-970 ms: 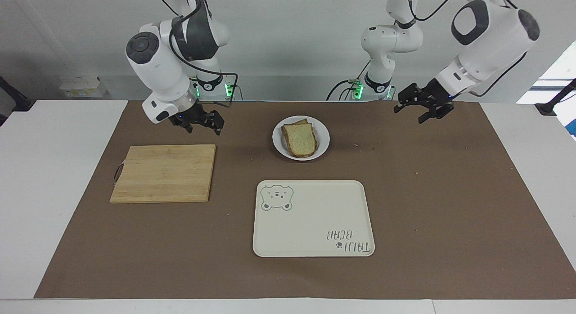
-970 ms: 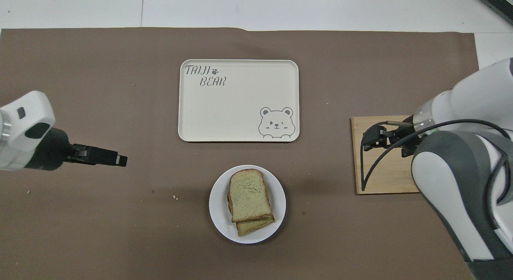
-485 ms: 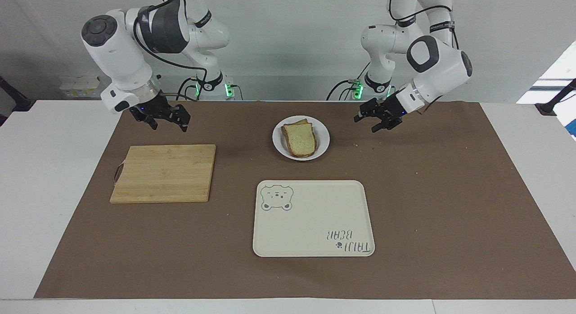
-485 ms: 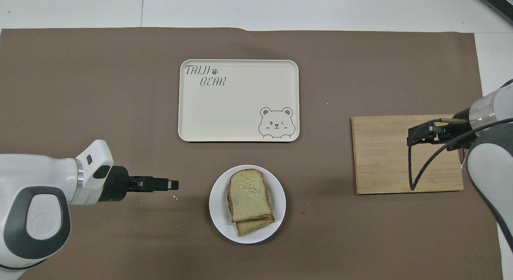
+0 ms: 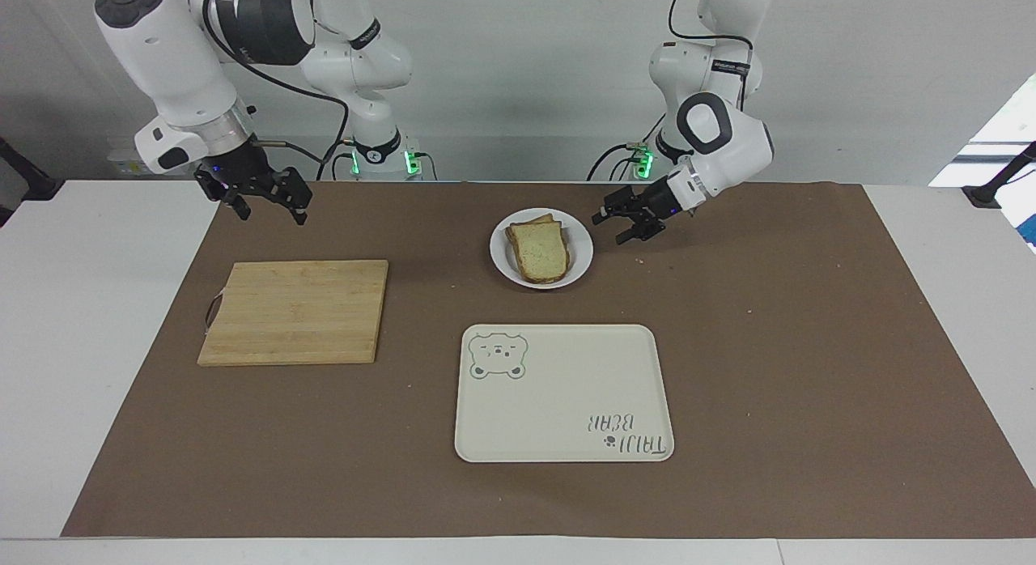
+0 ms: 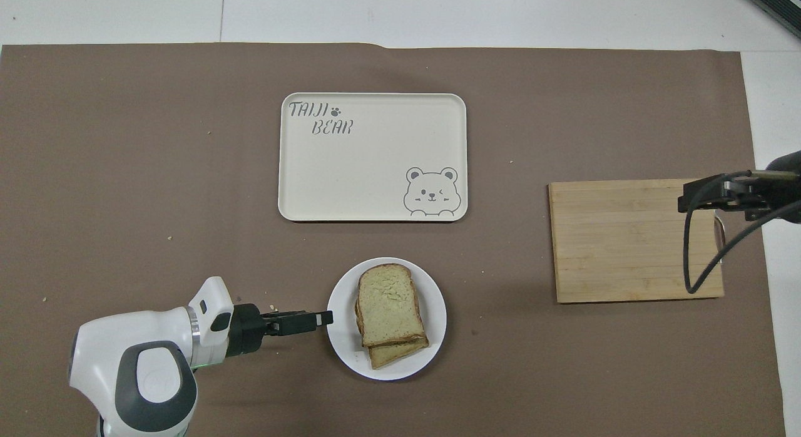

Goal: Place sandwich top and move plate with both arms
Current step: 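Reach the left gripper to the plate rim while the right gripper withdraws, then grip the white plate rim with the left gripper, then slide the plate with the left gripper onto the bear tray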

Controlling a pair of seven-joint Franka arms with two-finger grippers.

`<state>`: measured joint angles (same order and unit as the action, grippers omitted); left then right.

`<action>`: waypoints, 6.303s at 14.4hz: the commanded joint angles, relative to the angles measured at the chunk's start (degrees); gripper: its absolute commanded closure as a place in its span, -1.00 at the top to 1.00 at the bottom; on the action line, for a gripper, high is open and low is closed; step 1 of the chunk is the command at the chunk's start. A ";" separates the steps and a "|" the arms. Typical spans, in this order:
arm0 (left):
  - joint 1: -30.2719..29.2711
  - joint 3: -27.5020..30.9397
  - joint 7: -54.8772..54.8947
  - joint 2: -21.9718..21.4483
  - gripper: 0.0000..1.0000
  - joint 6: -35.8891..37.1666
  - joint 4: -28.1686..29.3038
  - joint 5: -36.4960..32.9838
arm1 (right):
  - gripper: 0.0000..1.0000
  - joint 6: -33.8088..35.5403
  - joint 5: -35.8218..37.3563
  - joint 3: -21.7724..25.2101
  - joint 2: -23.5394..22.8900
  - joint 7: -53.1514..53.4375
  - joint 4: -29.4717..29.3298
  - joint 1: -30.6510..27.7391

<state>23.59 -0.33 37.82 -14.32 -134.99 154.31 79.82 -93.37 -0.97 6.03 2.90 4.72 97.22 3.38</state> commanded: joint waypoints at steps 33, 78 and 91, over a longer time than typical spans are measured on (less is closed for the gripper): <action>5.94 0.85 21.86 8.43 -0.51 3.68 5.65 28.73 | 1.00 5.48 1.50 -0.05 1.84 -2.63 -7.40 -0.48; -4.25 -0.02 1.03 27.41 -1.00 -5.64 -26.95 25.75 | 1.00 5.48 1.50 -0.23 1.84 -5.69 -6.43 1.63; -5.40 -2.75 -4.31 34.18 -1.00 -10.55 -36.44 13.01 | 1.00 5.48 1.50 -0.23 1.84 -5.69 -6.43 1.63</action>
<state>18.78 -1.65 36.73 18.41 -143.34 120.84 95.63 -87.92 1.25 5.89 4.64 0.19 90.44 5.63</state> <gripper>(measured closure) 0.960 0.000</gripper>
